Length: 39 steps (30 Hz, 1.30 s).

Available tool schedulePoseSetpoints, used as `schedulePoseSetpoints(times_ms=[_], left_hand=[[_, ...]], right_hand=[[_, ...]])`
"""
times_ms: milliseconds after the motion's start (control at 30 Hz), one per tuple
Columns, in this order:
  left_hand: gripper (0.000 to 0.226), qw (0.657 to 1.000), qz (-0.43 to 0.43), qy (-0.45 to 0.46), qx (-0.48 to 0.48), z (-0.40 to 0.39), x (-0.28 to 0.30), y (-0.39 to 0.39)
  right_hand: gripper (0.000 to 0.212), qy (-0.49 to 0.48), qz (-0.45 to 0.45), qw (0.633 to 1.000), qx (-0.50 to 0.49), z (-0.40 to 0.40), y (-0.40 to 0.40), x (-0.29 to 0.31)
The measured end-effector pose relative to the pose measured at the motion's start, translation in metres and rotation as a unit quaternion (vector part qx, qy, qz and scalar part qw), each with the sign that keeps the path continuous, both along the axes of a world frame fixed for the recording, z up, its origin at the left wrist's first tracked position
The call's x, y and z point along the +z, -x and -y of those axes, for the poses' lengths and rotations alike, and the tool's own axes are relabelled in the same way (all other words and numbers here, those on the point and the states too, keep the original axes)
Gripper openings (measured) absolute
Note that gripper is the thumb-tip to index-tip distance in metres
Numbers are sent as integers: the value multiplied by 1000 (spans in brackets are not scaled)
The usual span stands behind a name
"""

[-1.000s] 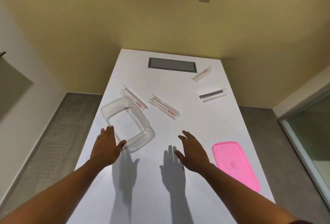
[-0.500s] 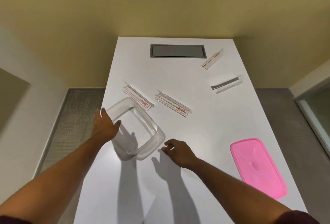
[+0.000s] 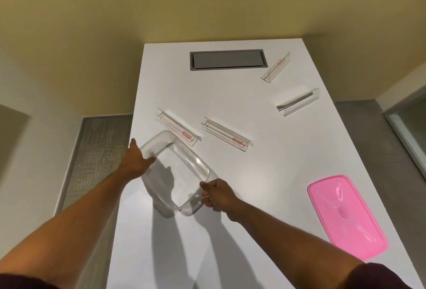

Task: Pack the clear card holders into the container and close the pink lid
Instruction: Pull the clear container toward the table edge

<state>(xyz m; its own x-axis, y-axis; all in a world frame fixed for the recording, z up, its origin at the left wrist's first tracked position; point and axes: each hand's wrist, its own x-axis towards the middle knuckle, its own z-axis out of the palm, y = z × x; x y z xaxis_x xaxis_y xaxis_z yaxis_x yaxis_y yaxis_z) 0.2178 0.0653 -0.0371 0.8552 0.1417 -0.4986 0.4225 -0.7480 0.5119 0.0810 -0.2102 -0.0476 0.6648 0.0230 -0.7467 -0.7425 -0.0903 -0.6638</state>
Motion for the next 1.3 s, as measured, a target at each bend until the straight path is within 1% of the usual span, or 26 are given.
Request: schedulePoseSetpoints(times_ms=[67, 133, 200, 300, 433, 567, 633, 733, 867, 1067, 1200, 1300], left_hand=[[111, 1000, 6, -3, 16, 11, 12, 11], [103, 1000, 6, -13, 28, 22, 20, 23], [97, 999, 15, -21, 31, 33, 27, 38], [87, 999, 26, -7, 43, 48, 35, 67], [67, 990, 18, 71, 123, 72, 47, 116], [56, 974, 7, 140, 178, 104, 43, 167], [46, 969, 7, 163, 186, 122, 42, 192], [28, 966, 11, 187, 180, 137, 35, 222], [36, 965, 3, 202, 169, 143, 20, 258], [37, 962, -34, 219, 160, 146, 5, 307], [41, 955, -68, 223, 181, 147, -3, 331], [40, 957, -77, 218, 174, 151, -4, 342]], right_hand=[[39, 15, 13, 1000, 5, 1, 0, 5], [40, 39, 26, 999, 18, 4, 1, 11], [35, 65, 36, 997, 24, 10, 5, 16], [25, 103, 50, 993, 1, 29, 15, 20], [20, 128, 56, 988, -65, 61, 40, 28], [16, 171, 61, 978, -99, 96, 68, 35], [16, 177, 65, 975, -115, 113, 82, 36], [19, 149, 62, 977, -139, 138, 105, 37], [19, 136, 62, 978, -148, 161, 136, 37], [21, 136, 55, 978, -146, 175, 183, 34], [27, 132, 35, 979, -150, 180, 209, 25], [24, 136, 34, 979, -151, 182, 220, 21]])
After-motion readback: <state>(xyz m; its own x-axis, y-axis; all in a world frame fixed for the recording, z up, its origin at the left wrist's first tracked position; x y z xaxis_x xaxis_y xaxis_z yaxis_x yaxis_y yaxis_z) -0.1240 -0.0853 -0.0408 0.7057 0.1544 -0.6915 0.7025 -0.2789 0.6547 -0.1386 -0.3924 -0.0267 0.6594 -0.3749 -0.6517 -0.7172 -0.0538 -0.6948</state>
